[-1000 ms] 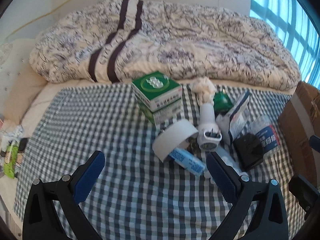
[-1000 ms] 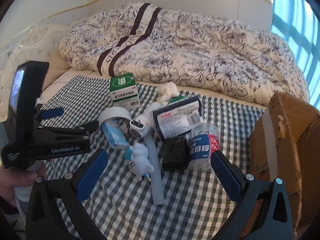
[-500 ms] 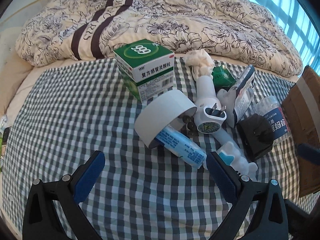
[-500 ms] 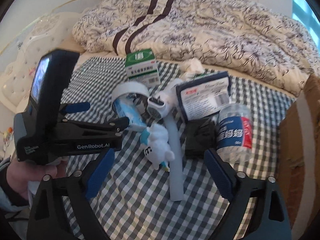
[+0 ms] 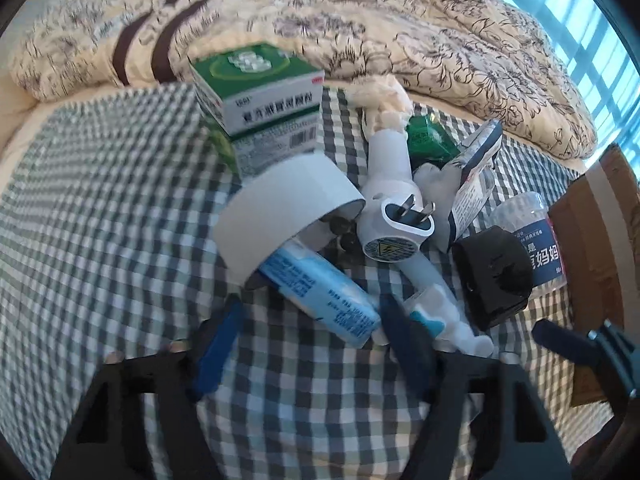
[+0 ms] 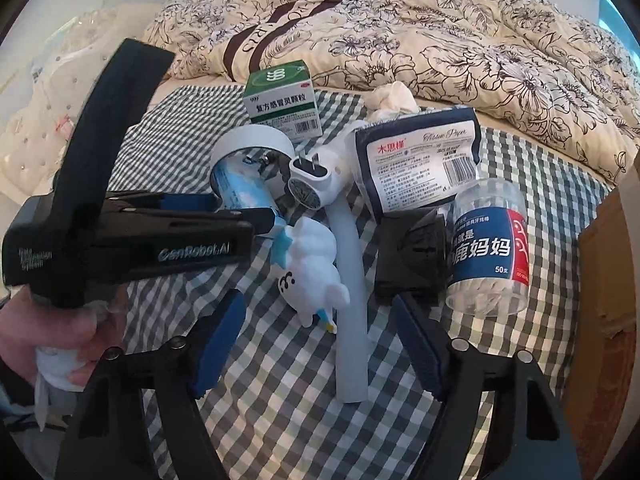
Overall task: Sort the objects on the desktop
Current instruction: 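Grasp the blue-floral tissue pack with left tool while right tool grasps white plush toy, then carry the tissue pack and plush toy with both tools over the cardboard box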
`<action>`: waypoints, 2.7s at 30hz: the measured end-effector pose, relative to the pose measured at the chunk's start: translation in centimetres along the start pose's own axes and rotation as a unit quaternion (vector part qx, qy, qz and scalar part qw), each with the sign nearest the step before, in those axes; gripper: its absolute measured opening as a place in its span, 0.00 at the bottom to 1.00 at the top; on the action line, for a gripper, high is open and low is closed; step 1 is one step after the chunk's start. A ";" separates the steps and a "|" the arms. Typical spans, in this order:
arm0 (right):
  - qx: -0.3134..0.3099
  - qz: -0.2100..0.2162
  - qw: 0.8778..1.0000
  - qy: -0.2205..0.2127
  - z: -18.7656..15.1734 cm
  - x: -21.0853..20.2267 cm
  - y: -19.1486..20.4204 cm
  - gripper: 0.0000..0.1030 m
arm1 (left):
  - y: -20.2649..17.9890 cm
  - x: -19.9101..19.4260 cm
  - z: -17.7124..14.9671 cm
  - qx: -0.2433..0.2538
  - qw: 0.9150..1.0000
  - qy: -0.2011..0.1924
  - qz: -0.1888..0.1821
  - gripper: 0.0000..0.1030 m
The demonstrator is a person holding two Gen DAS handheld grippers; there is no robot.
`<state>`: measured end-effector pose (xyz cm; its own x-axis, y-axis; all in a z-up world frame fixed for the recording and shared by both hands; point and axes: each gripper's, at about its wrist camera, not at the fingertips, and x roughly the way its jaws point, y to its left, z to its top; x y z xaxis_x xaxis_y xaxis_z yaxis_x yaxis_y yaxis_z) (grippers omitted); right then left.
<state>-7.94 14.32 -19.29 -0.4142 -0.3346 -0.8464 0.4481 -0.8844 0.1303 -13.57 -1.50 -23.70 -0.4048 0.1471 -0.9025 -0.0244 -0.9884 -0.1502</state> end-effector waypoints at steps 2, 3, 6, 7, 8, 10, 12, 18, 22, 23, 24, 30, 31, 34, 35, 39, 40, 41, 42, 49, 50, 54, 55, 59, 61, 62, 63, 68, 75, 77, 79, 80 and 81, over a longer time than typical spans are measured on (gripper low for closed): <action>0.000 0.001 1.000 0.000 0.0 0.1 -0.1 0.72 | 0.0 0.4 0.1 -0.006 1.000 0.010 -0.017 0.38; 0.000 0.002 1.000 0.000 0.0 0.1 -0.1 0.72 | -0.1 0.5 0.1 -0.003 1.000 0.010 -0.018 0.37; 0.001 0.002 1.000 -0.001 0.1 0.2 -0.1 0.72 | -0.4 0.4 -0.1 0.006 1.000 0.002 -0.013 0.31; 0.000 0.003 1.000 -0.001 0.1 0.2 -0.1 0.72 | -0.4 0.3 -0.1 0.007 1.000 0.000 -0.013 0.29; -0.001 0.003 1.000 -0.002 0.2 0.4 0.0 0.72 | -0.3 0.2 -0.1 0.008 1.000 -0.001 -0.014 0.27; -0.004 0.002 1.000 -0.003 0.2 0.6 0.2 0.72 | 0.0 -0.1 0.0 0.010 1.000 -0.005 -0.015 0.25; -0.008 0.003 1.000 -0.002 0.3 0.9 0.5 0.72 | 0.3 -0.4 0.0 0.011 1.000 -0.006 -0.018 0.24; -0.040 0.000 0.999 -0.019 0.4 1.7 1.8 0.67 | 0.4 -1.8 -0.2 0.028 0.999 -0.014 -0.031 0.21; -0.057 -0.010 0.998 -0.030 0.6 2.4 2.3 0.67 | 0.4 -3.1 -0.3 0.047 0.998 -0.032 -0.021 0.19; -0.061 -0.015 0.998 -0.031 0.6 2.7 2.5 0.67 | 0.4 -3.3 -0.3 0.049 0.998 -0.035 -0.020 0.19; -0.064 -0.016 0.997 -0.031 0.6 2.9 2.6 0.67 | 0.5 -3.4 -0.3 0.049 0.998 -0.036 -0.021 0.19; -0.098 -0.028 0.994 -0.035 0.6 4.5 3.8 0.68 | 0.7 -4.6 -0.4 0.055 0.997 -0.046 -0.027 0.18; -0.102 -0.031 0.994 -0.033 0.6 4.8 3.9 0.68 | 0.7 -4.8 -0.4 0.057 0.997 -0.049 -0.027 0.18; -0.104 -0.041 0.993 -0.032 0.6 5.6 3.9 0.68 | 0.9 -5.3 -0.4 0.058 0.996 -0.054 -0.028 0.18; -0.101 -0.042 0.994 -0.028 0.5 5.8 3.8 0.64 | 0.9 -5.4 -0.4 0.058 0.996 -0.055 -0.030 0.18; -0.082 -0.037 0.996 -0.013 0.8 6.2 2.9 0.50 | 1.0 -5.9 -0.3 0.061 0.996 -0.060 -0.033 0.17; -0.077 -0.033 0.996 -0.014 0.8 6.1 2.7 0.50 | 1.0 -6.1 -0.3 0.061 0.996 -0.063 -0.034 0.17; -0.072 -0.029 0.997 -0.015 0.8 6.0 2.5 0.50 | 1.0 -6.3 -0.3 0.063 0.995 -0.065 -0.034 0.17; -0.071 -0.028 0.997 -0.015 0.7 5.9 2.6 0.50 | 0.9 -6.6 -0.4 0.064 0.995 -0.067 -0.035 0.17; -0.065 -0.029 0.997 -0.030 0.5 4.4 3.0 0.50 | 0.7 -8.3 -0.5 0.069 0.993 -0.087 -0.035 0.17; -0.062 -0.029 0.997 -0.035 0.5 3.9 2.9 0.50 | 0.6 -8.7 -0.6 0.071 0.993 -0.091 -0.034 0.17; -0.055 -0.033 0.996 -0.057 0.6 2.0 2.9 0.50 | 0.5 -9.8 -0.7 0.074 0.991 -0.104 -0.033 0.17; -0.053 -0.035 0.996 -0.066 0.7 1.4 2.9 0.50 | 0.3 -10.1 -0.8 0.075 0.991 -0.106 -0.033 0.17; -0.042 -0.036 0.994 -0.093 1.0 -0.8 2.8 0.50 | -0.2 -11.2 -1.1 0.080 0.989 -0.116 -0.033 0.17; -0.035 -0.037 0.993 -0.110 1.2 -2.1 2.7 0.50 | -0.6 -11.9 -1.1 0.084 0.988 -0.125 -0.030 0.17; -0.031 -0.037 0.992 -0.117 1.3 -2.7 2.6 0.50 | -0.7 -12.2 -1.1 0.086 0.987 -0.130 -0.027 0.17; -0.029 -0.039 0.991 -0.124 1.4 -3.2 2.6 0.50 | -0.9 -12.6 -1.2 0.088 0.986 -0.136 -0.024 0.17; -0.020 -0.049 0.986 -0.161 1.8 -6.1 2.5 0.50 | -1.1 -14.3 -1.4 0.088 0.983 -0.159 -0.012 0.17; -0.009 -0.052 0.978 -0.201 2.1 -10.1 2.7 0.50 | -1.9 -16.6 -2.0 0.100 0.975 -0.197 0.005 0.17; -0.002 -0.054 0.976 -0.212 2.2 -11.1 2.6 0.49 | -2.2 -17.2 -2.2 0.102 0.973 -0.206 0.004 0.17; 0.005 -0.052 0.973 -0.225 2.3 -12.2 2.5 0.49 | -2.6 -18.1 -2.3 0.103 0.971 -0.217 0.004 0.17; 0.007 -0.054 0.971 -0.234 2.3 -13.0 2.4 0.49 | -2.7 -18.4 -2.2 0.103 0.969 -0.222 0.004 0.17; 0.008 -0.055 0.969 -0.240 2.3 -13.5 2.4 0.49 | -2.9 -18.8 -2.2 0.104 0.968 -0.228 0.006 0.17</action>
<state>-3.10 15.98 -6.41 -0.7820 -0.3468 -0.5180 0.3693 -0.9272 0.0631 -3.86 -1.31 -7.18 -0.7670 0.1505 -0.6238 -0.1813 -0.9833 -0.0142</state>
